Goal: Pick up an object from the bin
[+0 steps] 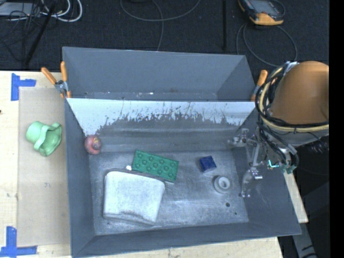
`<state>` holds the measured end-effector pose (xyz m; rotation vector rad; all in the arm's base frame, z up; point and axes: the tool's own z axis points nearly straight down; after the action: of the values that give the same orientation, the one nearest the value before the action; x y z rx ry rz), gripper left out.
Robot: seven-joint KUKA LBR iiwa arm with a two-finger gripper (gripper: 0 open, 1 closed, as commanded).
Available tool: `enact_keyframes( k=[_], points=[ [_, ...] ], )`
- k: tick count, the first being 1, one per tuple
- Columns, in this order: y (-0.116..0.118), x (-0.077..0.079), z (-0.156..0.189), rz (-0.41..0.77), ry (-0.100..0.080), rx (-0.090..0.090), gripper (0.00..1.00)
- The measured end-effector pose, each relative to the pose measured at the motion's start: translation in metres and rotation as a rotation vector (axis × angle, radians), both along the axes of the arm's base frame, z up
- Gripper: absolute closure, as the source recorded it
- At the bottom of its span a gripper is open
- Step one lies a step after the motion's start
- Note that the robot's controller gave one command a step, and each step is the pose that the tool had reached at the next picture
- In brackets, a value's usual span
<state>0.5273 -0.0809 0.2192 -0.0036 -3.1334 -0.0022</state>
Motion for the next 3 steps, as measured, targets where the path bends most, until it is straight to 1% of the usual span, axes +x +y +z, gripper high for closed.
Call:
enact_keyframes(
  k=[1,2,3],
  points=[
    [0.036,0.036,-0.092,0.024,-0.002,0.001,0.0],
    [0.035,0.085,-0.147,0.038,-0.013,-0.001,0.0],
    [0.116,0.056,-0.146,-0.114,-0.018,0.0,0.0]
  ],
)
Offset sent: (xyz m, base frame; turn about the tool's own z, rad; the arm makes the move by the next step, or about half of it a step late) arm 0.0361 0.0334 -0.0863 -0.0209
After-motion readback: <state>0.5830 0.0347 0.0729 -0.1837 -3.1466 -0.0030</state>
